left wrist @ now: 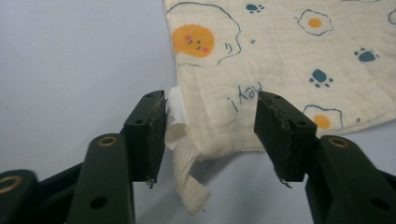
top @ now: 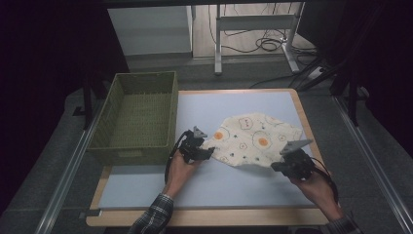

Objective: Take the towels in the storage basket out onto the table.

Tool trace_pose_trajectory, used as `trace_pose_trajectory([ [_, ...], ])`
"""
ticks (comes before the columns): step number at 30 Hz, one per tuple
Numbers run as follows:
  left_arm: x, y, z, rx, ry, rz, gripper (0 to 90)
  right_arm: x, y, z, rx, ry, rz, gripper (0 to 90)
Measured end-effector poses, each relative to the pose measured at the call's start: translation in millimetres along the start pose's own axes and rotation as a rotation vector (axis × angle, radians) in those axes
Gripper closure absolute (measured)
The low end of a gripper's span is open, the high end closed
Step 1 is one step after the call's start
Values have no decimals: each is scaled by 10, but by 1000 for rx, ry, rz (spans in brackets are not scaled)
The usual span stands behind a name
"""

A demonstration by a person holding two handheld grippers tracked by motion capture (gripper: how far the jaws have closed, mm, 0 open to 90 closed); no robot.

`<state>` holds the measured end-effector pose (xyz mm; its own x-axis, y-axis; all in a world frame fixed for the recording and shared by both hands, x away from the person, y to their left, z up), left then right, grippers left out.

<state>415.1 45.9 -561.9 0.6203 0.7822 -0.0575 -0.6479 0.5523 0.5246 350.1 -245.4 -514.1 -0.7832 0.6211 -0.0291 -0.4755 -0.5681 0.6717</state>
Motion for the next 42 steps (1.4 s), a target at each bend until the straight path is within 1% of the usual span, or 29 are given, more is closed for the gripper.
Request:
trace_pose_trajectory([
  [1,10,0,-17,0,7,-2,455,19,39,-76,7,-5,4,883],
  [2,14,-2,-31,3,11,-5,487,35,71,-174,19,-10,3,883],
  [4,10,-30,-80,27,29,-20,539,52,97,-308,31,-26,8,884],
  [5,10,-47,-106,41,30,-25,575,61,106,-374,34,-39,13,884],
  [6,4,-63,-128,50,36,-41,637,68,112,-433,34,-53,18,884],
  [7,1,-60,-130,42,38,-43,678,76,116,-482,31,-62,25,885],
  [8,-12,-49,-130,45,44,-69,772,90,121,-522,28,-76,32,885],
  [9,-35,-38,-130,50,52,-78,838,106,126,-558,25,-85,42,885],
  [10,-60,-23,-129,56,43,-78,853,123,132,-586,22,-89,46,885],
  [13,-150,64,-147,73,26,-90,856,172,165,-636,16,-93,48,885],
  [15,-207,146,-178,74,32,-108,854,210,206,-649,9,-92,53,885],
  [16,-233,192,-203,79,27,-112,852,230,226,-655,8,-89,52,885],
  [18,-287,278,-267,86,33,-129,845,264,263,-672,11,-83,53,884],
  [21,-385,394,-408,112,38,-161,833,322,321,-717,18,-87,58,884],
  [22,-419,435,-449,105,39,-171,830,341,341,-740,20,-89,64,884],
  [24,-471,522,-506,107,45,-193,812,383,384,-794,30,-99,69,883],
  [25,-491,557,-524,110,37,-201,789,403,404,-821,35,-105,75,882],
  [26,-503,579,-523,107,29,-191,732,421,424,-841,38,-113,81,878],
  [27,-493,592,-498,96,15,-165,651,433,447,-850,37,-117,90,859],
  [28,-469,596,-457,86,3,-148,580,433,470,-844,31,-123,92,827],
  [30,-427,558,-344,63,9,-137,548,402,507,-801,11,-134,97,790],
  [32,-395,473,-223,50,0,-127,525,333,520,-739,-12,-134,79,768],
  [33,-386,412,-167,49,-9,-122,516,288,510,-710,-21,-133,68,762],
  [34,-374,347,-111,49,-25,-107,507,236,490,-683,-29,-133,57,757],
  [35,-362,281,-56,45,-36,-97,509,177,461,-658,-33,-136,45,752],
  [36,-349,211,-5,42,-38,-98,511,111,426,-636,-36,-137,34,749],
  [38,-315,71,91,39,-52,-82,519,-25,347,-592,-44,-143,13,748],
  [40,-272,-64,183,41,-67,-76,525,-166,272,-548,-46,-146,-16,743],
  [42,-216,-189,274,38,-73,-68,538,-302,208,-497,-55,-159,-32,739],
])
Point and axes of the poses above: each handheld gripper's, and its own axes: y roughly backward along the jaws, z roughly out of its top, x roughly to its left, the point moved 6 cm from there along -y, roughly forward along the jaws, and after that the axes turned 12 degrees about -x, right-handed, at the moved point
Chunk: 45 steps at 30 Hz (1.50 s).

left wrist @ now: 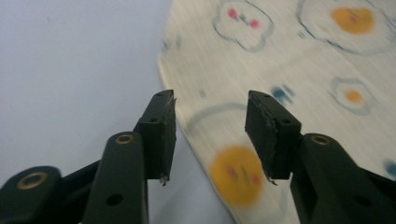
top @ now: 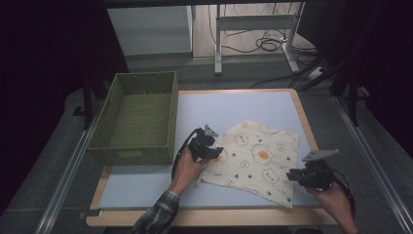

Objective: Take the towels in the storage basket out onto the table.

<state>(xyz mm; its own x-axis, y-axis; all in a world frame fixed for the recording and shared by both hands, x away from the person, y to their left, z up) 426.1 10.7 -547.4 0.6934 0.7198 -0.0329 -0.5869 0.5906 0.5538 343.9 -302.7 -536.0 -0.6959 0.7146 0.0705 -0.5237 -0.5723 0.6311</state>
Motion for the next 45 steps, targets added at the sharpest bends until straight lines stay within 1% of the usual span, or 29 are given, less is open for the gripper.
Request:
trace_pose_trajectory([
  [2,67,-117,86,-3,-6,-4,549,-117,-63,65,-5,-5,-27,732],
  [5,161,-288,187,11,-19,13,561,-276,-147,137,-8,-11,-64,722],
  [8,247,-463,251,18,-8,20,569,-399,-220,177,-9,-21,-92,702],
  [10,296,-568,270,25,-6,40,561,-463,-256,188,-10,-16,-105,690],
  [11,313,-616,272,32,-4,38,550,-485,-269,190,-11,-18,-108,688],
  [13,304,-708,262,40,8,19,503,-515,-284,188,-14,-22,-111,683],
  [15,257,-777,249,41,-2,2,516,-527,-292,180,-13,-28,-112,678],
  [16,227,-786,260,31,6,-13,556,-531,-296,174,-12,-28,-112,676],
  [17,198,-797,267,32,16,-33,629,-529,-301,167,-8,-32,-111,675],
  [18,168,-800,279,36,11,-43,707,-531,-309,162,-8,-28,-109,675],
  [19,144,-788,299,40,-17,-33,812,-526,-315,155,-3,-32,-108,675],
  [20,128,-759,340,30,-50,-13,863,-527,-323,152,-2,-27,-106,675],
  [21,124,-702,404,9,-78,5,870,-524,-327,151,0,-28,-106,675],
  [22,139,-614,488,-24,-101,36,870,-522,-329,151,0,-26,-104,675],
  [23,143,-522,578,-72,-95,48,869,-521,-327,154,-1,-27,-103,675],
  [24,144,-445,646,-97,-82,42,854,-524,-325,157,-3,-26,-104,674],
  [25,147,-404,681,-87,-67,41,776,-523,-322,160,-3,-32,-105,674],
  [26,163,-383,691,-60,-76,66,634,-532,-321,163,-3,-30,-107,673],
  [27,189,-367,683,-41,-106,103,567,-542,-321,168,-4,-30,-108,670],
  [28,221,-360,664,-24,-120,127,569,-553,-323,175,-8,-31,-109,668],
  [30,303,-382,611,-8,-81,126,546,-570,-322,193,-15,-41,-110,660],
  [32,398,-423,551,5,-58,132,546,-588,-323,209,-14,-47,-113,655],
  [35,479,-485,508,-1,-22,118,546,-648,-332,234,-12,-50,-128,654],
  [36,492,-510,500,-7,-9,102,547,-679,-340,245,-15,-48,-132,655],
  [37,499,-547,490,-9,12,84,547,-701,-346,254,-13,-61,-138,658],
  [39,489,-605,474,-4,33,56,539,-767,-374,271,-20,-69,-147,658],
  [41,463,-685,475,-3,36,41,527,-820,-409,284,-20,-80,-153,658],
  [42,458,-724,481,3,28,35,521,-843,-429,289,-18,-83,-157,658],
  [45,418,-865,520,3,45,2,517,-879,-477,315,-18,-98,-160,658],
])
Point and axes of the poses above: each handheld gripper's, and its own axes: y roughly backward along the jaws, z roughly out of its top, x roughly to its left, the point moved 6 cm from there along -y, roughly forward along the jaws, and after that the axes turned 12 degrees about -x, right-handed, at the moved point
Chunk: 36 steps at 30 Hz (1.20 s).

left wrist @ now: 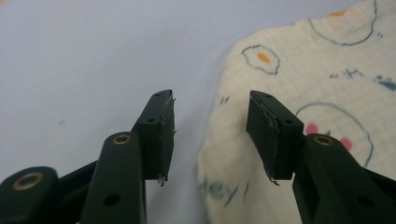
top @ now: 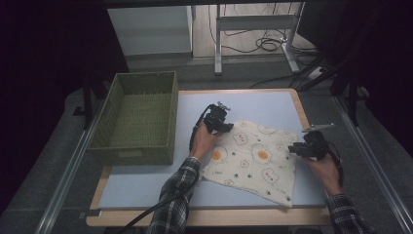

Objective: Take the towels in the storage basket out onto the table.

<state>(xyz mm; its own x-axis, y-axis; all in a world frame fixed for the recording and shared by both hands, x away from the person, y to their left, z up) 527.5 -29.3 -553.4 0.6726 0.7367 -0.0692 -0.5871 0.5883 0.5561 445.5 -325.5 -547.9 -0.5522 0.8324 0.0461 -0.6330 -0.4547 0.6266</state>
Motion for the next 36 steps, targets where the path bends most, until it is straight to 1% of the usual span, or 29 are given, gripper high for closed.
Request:
trace_pose_trajectory([
  [2,-58,-91,10,15,-2,-37,565,6,-18,20,-4,5,4,657],
  [3,-99,-132,4,32,-10,-59,613,19,-21,29,-7,7,7,657],
  [4,-135,-160,-3,51,-33,-53,703,29,-23,35,-7,11,8,656],
  [5,-153,-162,12,59,-79,-21,802,39,-23,36,-5,17,8,655],
  [6,-157,-140,60,34,-111,23,848,46,-20,37,-3,21,9,655],
  [7,-149,-94,124,-1,-126,50,856,48,-17,38,-2,29,10,655],
  [8,-143,-38,193,-40,-133,75,853,48,-10,38,0,32,9,655],
  [9,-137,30,262,-80,-157,119,824,46,-1,38,0,30,8,654],
  [10,-137,98,314,-110,-193,155,804,36,8,41,-5,32,5,653],
  [11,-149,139,340,-117,-221,142,775,31,17,42,-10,29,7,653],
  [12,-146,137,326,-75,-238,131,708,24,25,42,-12,28,9,653],
  [13,-112,122,291,-17,-260,165,629,14,31,38,-10,27,7,653],
  [14,-66,121,260,7,-284,201,601,5,32,34,-9,27,4,652],
  [15,-19,121,235,10,-262,194,608,-8,32,33,-8,26,0,652],
  [16,25,112,209,4,-202,167,606,-20,34,35,-8,19,-2,651],
  [17,65,99,185,-5,-158,156,598,-36,29,39,-14,20,-4,650],
  [18,99,86,160,-3,-141,154,593,-47,27,43,-13,12,-2,649],
  [19,120,64,139,-2,-126,138,591,-59,21,46,-10,10,-6,649],
  [21,163,26,114,-3,-82,126,564,-96,2,63,-6,7,-15,649],
  [24,203,-25,103,-19,35,68,537,-176,-37,108,-11,-4,-35,654],
  [25,210,-46,95,-16,59,58,530,-210,-52,129,-13,-12,-44,654],
  [26,213,-67,84,-8,68,51,523,-246,-74,151,-16,-17,-55,654],
  [29,210,-126,44,21,69,44,504,-349,-138,218,-15,-24,-96,651],
  [31,186,-163,21,40,69,23,503,-410,-194,252,-9,-34,-112,607],
  [32,163,-184,8,51,66,9,520,-428,-230,257,2,-32,-116,592],
  [33,135,-202,-5,64,56,-3,558,-436,-270,253,21,-20,-122,589],
  [34,107,-219,-14,68,37,-5,607,-436,-309,241,43,-7,-132,599],
  [35,89,-221,-11,67,12,-3,631,-420,-324,249,35,-19,-130,672],
  [36,69,-222,-5,67,15,-30,722,-401,-329,255,39,-36,-120,718],
])
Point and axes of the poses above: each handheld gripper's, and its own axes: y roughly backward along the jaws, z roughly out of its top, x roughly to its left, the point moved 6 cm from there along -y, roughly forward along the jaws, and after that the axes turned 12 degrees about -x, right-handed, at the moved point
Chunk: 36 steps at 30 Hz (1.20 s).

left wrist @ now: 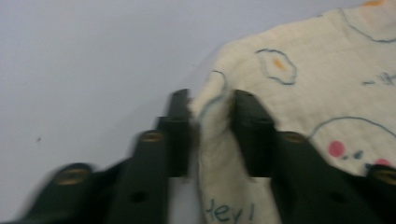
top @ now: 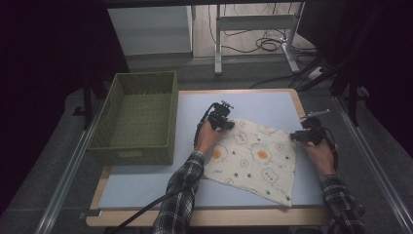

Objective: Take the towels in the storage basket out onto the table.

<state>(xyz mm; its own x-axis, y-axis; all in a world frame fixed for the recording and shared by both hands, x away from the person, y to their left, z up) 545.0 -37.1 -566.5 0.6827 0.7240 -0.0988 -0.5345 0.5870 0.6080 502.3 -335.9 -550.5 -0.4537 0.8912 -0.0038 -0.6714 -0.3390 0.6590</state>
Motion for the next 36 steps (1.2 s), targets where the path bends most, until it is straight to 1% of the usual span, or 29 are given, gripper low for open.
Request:
trace_pose_trajectory([
  [1,-5,1,15,-11,-10,12,788,24,-3,5,5,0,7,814],
  [2,3,25,44,-37,-42,47,811,53,-6,11,12,9,23,850],
  [3,14,57,79,-68,-54,57,823,71,-8,21,20,26,15,861],
  [4,20,83,113,-101,-41,52,820,83,-11,33,27,42,8,865],
  [6,35,140,163,-131,-52,60,788,85,-3,86,10,59,-8,866],
  [8,45,179,182,-127,-59,54,751,75,36,167,-32,49,-7,865],
  [10,58,195,157,-106,-54,43,724,81,86,236,-63,35,9,865],
  [12,62,199,100,-82,-58,37,726,107,140,270,-79,42,24,864],
  [13,63,206,70,-72,-63,37,743,123,170,272,-81,51,29,864],
  [14,61,222,38,-69,-59,34,773,141,199,267,-81,59,33,864],
  [15,61,240,23,-71,-56,30,790,161,240,254,-82,70,37,864],
  [17,46,296,-7,-83,-47,19,828,184,306,232,-86,77,45,864],
  [18,28,325,-22,-89,-43,19,834,195,346,217,-90,79,47,864],
  [20,-19,387,-56,-94,-60,19,842,224,429,184,-97,79,61,865],
  [21,-43,422,-70,-99,-74,27,842,242,472,165,-98,81,70,865],
  [29,-227,734,-194,-136,-115,48,827,427,756,-25,-117,118,123,865],
  [30,-253,769,-220,-139,-113,42,824,451,790,-54,-120,121,127,864],
  [33,-318,868,-323,-136,-134,51,817,527,891,-143,-127,128,148,864],
  [36,-371,951,-440,-132,-140,50,817,621,997,-226,-138,140,170,864],
])
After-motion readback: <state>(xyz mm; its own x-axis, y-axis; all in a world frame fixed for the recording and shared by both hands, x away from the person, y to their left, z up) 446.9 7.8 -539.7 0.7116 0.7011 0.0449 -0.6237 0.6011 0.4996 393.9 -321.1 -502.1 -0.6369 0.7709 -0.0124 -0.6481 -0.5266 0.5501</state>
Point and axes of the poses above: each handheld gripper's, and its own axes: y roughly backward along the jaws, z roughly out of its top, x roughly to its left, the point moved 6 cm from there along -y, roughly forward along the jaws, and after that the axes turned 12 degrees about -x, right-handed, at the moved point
